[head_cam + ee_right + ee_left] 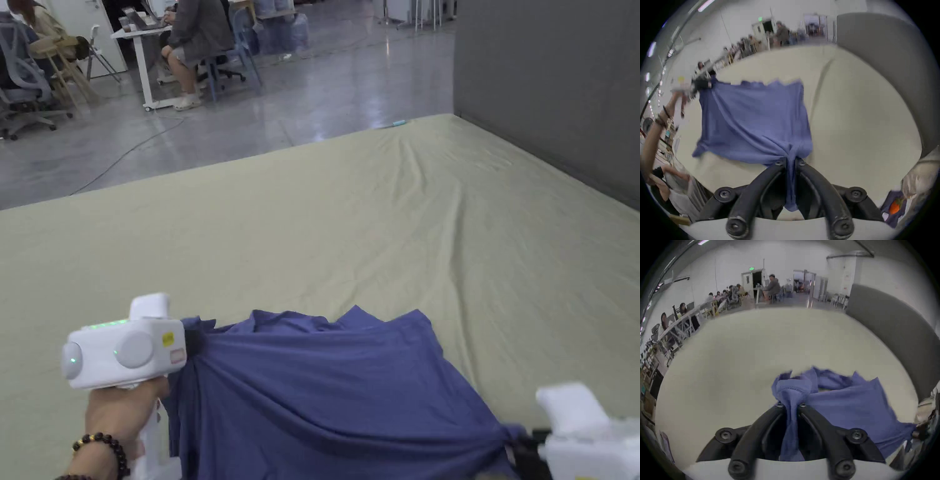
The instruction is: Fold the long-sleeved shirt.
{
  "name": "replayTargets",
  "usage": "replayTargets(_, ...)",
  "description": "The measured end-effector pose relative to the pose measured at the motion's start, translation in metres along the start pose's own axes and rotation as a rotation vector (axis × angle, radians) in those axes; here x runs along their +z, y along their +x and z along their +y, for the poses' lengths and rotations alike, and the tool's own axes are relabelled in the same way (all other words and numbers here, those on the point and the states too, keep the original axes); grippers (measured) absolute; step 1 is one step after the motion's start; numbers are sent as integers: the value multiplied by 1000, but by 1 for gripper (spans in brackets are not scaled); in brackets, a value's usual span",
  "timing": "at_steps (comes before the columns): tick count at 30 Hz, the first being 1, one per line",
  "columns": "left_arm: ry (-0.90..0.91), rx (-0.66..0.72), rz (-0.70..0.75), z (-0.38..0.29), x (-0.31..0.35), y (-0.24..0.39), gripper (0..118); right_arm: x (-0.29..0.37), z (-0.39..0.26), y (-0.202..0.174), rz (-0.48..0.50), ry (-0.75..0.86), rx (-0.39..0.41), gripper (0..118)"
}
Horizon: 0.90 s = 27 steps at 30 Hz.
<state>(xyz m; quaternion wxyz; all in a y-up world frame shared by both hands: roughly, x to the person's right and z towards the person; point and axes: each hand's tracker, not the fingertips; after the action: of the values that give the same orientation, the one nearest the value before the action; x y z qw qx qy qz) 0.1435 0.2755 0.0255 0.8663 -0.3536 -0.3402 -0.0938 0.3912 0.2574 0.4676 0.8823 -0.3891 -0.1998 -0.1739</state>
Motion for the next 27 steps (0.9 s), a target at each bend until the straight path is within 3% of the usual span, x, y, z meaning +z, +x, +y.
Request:
replayTargets(8,275,100,1,108,142,-28,1,77,216,6,-23,389,85,4)
replayTargets(15,403,129,12,209,206,-35,1,98,386,-7,-27,441,160,4)
replayTargets(21,408,106,48,236,203,-24,1,93,423,-4,-18,408,95,4)
replayTargets(27,295,126,42,188,139,-28,1,31,380,12,-12,313,71,4)
